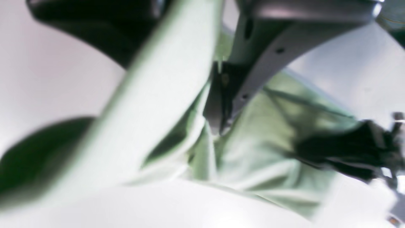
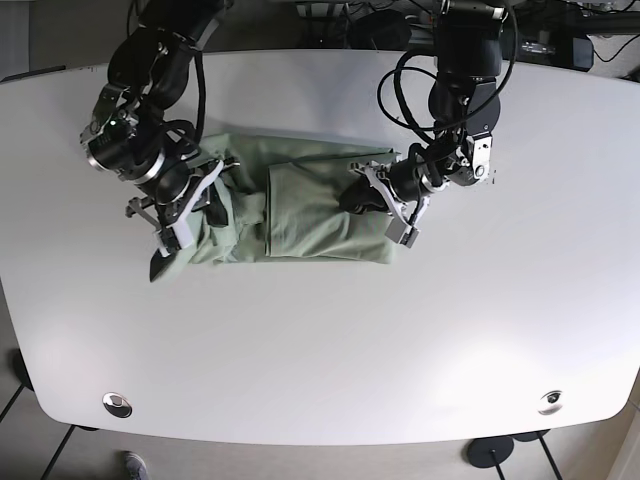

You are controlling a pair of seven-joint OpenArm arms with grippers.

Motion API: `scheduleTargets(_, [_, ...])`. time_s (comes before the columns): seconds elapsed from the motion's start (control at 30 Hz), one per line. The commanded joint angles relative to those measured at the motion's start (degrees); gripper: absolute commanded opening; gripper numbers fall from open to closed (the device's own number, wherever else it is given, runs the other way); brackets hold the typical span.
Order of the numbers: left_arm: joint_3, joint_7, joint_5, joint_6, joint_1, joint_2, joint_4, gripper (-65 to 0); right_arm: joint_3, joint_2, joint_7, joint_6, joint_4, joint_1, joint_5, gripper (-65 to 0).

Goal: Fold the T-shirt properly

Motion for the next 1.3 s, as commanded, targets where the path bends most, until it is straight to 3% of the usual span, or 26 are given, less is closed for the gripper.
scheduleTargets(0.03, [0.16,4.59,4.35,1.55,0.39,-0.42,-0.39,-62.2,-3.02,-0.35,1.38,0.10,0.91,1.15,1.57,-62.9])
scheduleTargets(0.2, [0.16,4.59,4.35,1.55,0.39,-0.42,-0.39,-62.2,-9.87,-2.37,2.53,0.10,-3.83,1.41,1.31,-62.9])
scheduleTargets(0.47, [0.16,4.59,4.18,1.55,0.66,-0.42,-0.03,-62.2,-17.26,-2.11,17.82,0.10,-18.60,2.64,1.48,-62.9])
scheduleTargets(0.57, [0.16,4.59,4.18,1.55,0.66,-0.42,-0.03,-62.2,-18.75,-2.11,19.84,0.10,-21.15,2.99,1.39,-62.8])
scheduleTargets(0.77, [0.16,4.59,4.09,1.55,0.66,-0.42,0.23,-62.2,-22.97,-2.02,23.80,-2.05,-23.70,2.99,1.31,-62.3])
scheduleTargets(0.83, [0.07,4.59,4.00,1.55,0.66,-0.42,0.32,-62.2,-24.20,-1.49,23.80,-3.55,-23.79,2.99,1.22,-61.8])
scheduleTargets(0.93, [-1.77,4.59,3.82,1.20,1.80,-0.42,5.24,-62.2,-25.35,-0.70,23.89,-6.98,-23.44,2.99,1.31,-49.5])
scheduleTargets(1.07, [-10.65,4.85,-3.21,1.37,5.05,-0.77,16.41,-62.2,-24.99,-0.70,23.98,-7.68,-23.35,3.78,1.57,-34.2])
scheduleTargets(1.23, [-20.67,5.03,-5.93,1.37,9.54,-5.96,22.91,-62.1,-25.96,-1.05,23.89,-7.68,-23.35,4.13,1.57,-33.1])
scheduleTargets(1.3, [-26.04,5.03,-5.93,1.11,11.82,-9.12,22.91,-62.1,-31.06,-1.05,23.89,-7.77,-23.44,4.22,1.39,-33.1])
